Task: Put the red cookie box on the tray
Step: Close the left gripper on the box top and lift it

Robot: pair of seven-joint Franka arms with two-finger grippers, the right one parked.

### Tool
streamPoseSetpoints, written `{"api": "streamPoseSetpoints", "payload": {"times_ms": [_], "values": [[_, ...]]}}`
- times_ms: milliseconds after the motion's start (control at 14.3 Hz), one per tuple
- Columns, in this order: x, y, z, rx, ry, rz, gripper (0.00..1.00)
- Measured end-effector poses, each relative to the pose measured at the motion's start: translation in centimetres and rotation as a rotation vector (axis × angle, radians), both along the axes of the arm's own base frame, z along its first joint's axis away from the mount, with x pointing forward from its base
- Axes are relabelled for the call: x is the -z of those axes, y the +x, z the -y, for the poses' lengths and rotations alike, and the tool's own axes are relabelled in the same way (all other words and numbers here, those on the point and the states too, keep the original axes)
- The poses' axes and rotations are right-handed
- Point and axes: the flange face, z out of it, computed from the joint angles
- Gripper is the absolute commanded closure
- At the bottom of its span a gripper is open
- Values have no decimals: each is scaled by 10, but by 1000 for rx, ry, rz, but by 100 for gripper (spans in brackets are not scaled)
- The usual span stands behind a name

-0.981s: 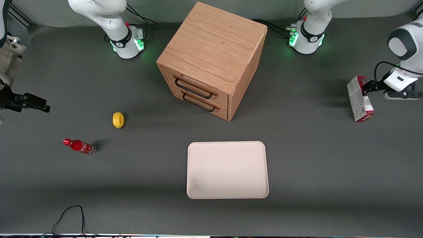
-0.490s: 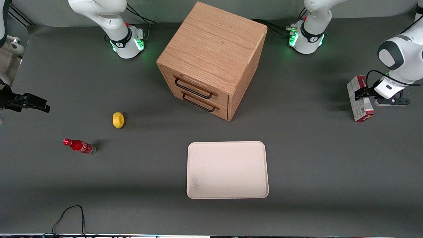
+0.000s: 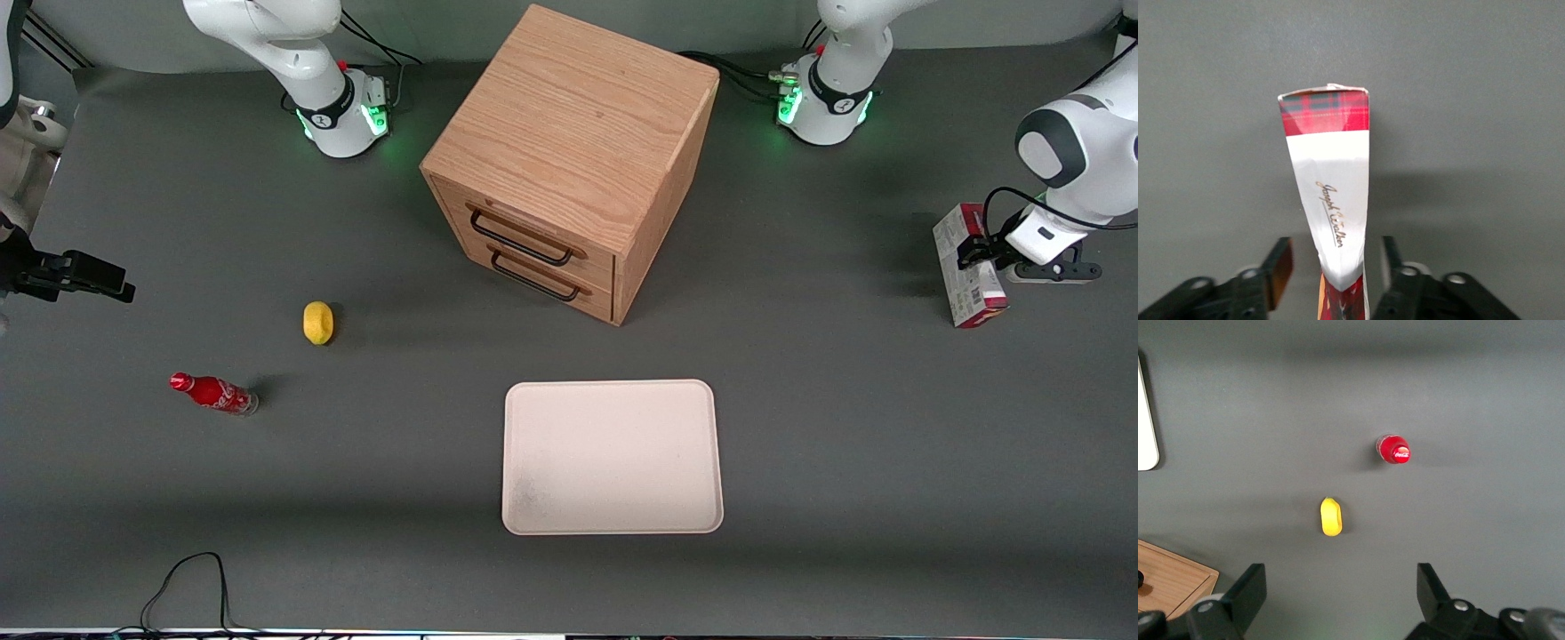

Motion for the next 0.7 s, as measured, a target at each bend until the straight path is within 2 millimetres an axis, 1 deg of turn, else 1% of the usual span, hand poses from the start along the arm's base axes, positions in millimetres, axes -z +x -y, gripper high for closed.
{"api": "streamPoseSetpoints", "payload": {"times_ms": [490,561,631,701], "values": [[-1,0,0,-4,-7,-15,100],[-3,2,0,-3,-11,-24,100],[-11,6,-1,-2,-16,-37,100],[-23,12,-3,-3,-21,-49,100]]}}
